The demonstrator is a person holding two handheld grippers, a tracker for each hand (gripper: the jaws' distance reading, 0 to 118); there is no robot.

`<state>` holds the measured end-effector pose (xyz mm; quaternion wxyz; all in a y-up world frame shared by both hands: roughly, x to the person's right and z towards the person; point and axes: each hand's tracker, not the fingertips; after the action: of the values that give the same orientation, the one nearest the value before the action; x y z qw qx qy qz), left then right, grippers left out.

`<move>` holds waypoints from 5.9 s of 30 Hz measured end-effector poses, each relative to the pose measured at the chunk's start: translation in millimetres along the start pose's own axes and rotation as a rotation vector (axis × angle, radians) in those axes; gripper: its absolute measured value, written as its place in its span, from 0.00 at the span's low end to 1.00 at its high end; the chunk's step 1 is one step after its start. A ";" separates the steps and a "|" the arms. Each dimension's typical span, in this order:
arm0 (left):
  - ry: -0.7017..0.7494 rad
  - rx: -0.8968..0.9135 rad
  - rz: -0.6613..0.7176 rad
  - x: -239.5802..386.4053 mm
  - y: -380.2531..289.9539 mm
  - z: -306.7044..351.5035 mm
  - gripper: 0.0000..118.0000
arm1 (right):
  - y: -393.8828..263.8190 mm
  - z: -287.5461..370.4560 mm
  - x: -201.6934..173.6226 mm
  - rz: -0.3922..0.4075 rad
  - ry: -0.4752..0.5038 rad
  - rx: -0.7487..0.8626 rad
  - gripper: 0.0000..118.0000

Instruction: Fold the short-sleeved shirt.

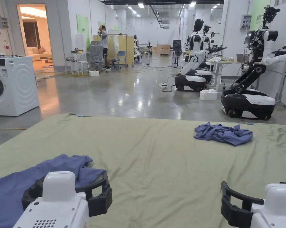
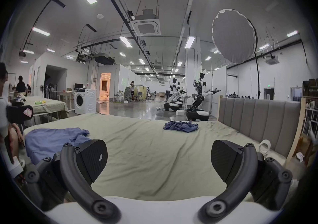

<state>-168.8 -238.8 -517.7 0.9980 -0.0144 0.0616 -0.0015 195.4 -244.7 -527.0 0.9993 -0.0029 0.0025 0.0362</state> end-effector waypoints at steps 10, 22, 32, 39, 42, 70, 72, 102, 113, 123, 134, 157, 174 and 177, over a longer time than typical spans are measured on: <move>0.017 0.061 -0.078 11.0 1.8 8.8 1.00 | -0.4 0.8 -0.3 0.004 -0.002 0.010 1.00; -0.008 0.019 -0.010 4.7 4.0 3.6 1.00 | 4.0 2.3 5.1 -0.030 -0.001 0.013 1.00; -0.042 0.011 -0.009 18.8 6.7 2.3 1.00 | 6.4 5.6 0.8 0.026 -0.053 0.028 1.00; -0.085 0.009 -0.057 30.6 18.2 3.9 0.00 | 3.3 8.9 6.3 -0.043 -0.065 0.034 0.03; -0.064 0.004 -0.074 35.7 15.8 3.2 0.00 | -0.2 9.8 5.3 -0.011 -0.089 0.022 0.02; 0.339 -0.289 0.028 -170.4 -45.8 -20.3 0.00 | -9.0 -73.3 -207.0 -0.015 0.597 -0.077 0.02; 0.262 -0.332 0.054 -177.3 -46.5 -74.0 0.00 | -15.2 -83.5 -200.4 0.045 0.578 -0.076 0.02; 0.020 -0.734 -0.042 -134.7 -39.2 -425.1 0.02 | -50.9 -165.9 -118.0 -0.062 0.542 -0.305 0.02; -0.467 -0.433 -0.064 91.5 121.4 -289.4 0.02 | 22.6 -54.2 -7.7 -0.070 0.361 -0.128 0.02; -0.878 -0.660 -0.146 407.3 27.9 -249.2 0.02 | 31.2 60.0 94.8 -0.040 0.095 -0.146 0.02; -0.818 -0.929 -0.099 450.3 -104.9 -248.1 1.00 | 3.6 62.5 117.8 -0.031 0.031 -0.221 0.02; -0.174 -0.445 0.055 -20.2 -66.4 -125.8 0.00 | -4.2 -50.8 48.3 0.001 0.139 -0.196 0.02; -0.146 -0.901 0.100 -18.9 -146.6 -395.4 0.42 | -19.8 -91.4 64.5 0.068 0.051 -0.321 0.02; -0.185 -0.794 -0.170 10.5 -139.9 -365.5 0.08 | -21.4 -91.5 77.1 0.074 0.016 -0.338 0.02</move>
<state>-203.6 -389.1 -877.5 0.9126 -0.4032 -0.0341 -0.0586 273.4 -261.1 -618.8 0.9826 -0.1710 0.0043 0.0727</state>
